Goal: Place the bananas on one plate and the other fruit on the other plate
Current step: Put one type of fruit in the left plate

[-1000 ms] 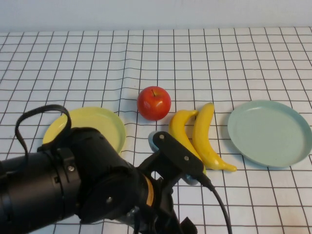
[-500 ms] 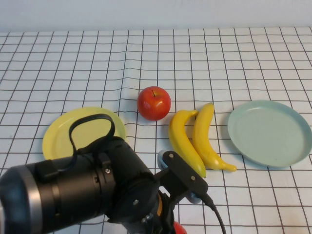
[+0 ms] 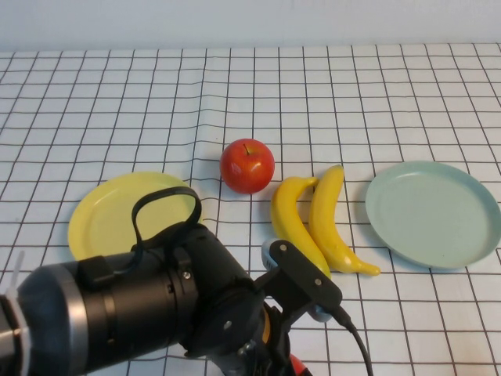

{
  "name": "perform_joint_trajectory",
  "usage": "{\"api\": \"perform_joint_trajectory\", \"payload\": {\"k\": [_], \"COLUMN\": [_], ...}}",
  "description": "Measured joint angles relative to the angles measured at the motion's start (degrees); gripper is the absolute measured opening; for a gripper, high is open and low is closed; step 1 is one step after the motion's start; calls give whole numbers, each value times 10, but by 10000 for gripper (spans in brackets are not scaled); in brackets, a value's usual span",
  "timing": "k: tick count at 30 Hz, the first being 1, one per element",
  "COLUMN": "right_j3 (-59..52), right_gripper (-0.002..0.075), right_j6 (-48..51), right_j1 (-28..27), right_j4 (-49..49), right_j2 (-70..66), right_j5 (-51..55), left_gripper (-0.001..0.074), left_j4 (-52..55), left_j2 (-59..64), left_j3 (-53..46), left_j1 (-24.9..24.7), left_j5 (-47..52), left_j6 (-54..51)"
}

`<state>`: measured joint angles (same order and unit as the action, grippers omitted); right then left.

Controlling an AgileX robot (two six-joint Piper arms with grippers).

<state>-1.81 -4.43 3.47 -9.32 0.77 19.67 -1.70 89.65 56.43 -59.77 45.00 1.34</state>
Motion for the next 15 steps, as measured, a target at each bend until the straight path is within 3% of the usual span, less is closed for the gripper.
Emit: {"api": "perform_joint_trajectory", "payload": {"k": [6, 15], "right_j3": [0, 0], "right_gripper": [-15, -15], "right_j6": [0, 0], "right_j1": [0, 0], "right_j4": [0, 0], "right_j2": [0, 0], "right_j5": [0, 0], "left_gripper": [464, 465], "left_j4": [-1, 22], "left_j2": [0, -18], "left_j3": [0, 11], "left_j1": [0, 1], "left_j5": [-1, 13], "left_j6": [0, 7]}}
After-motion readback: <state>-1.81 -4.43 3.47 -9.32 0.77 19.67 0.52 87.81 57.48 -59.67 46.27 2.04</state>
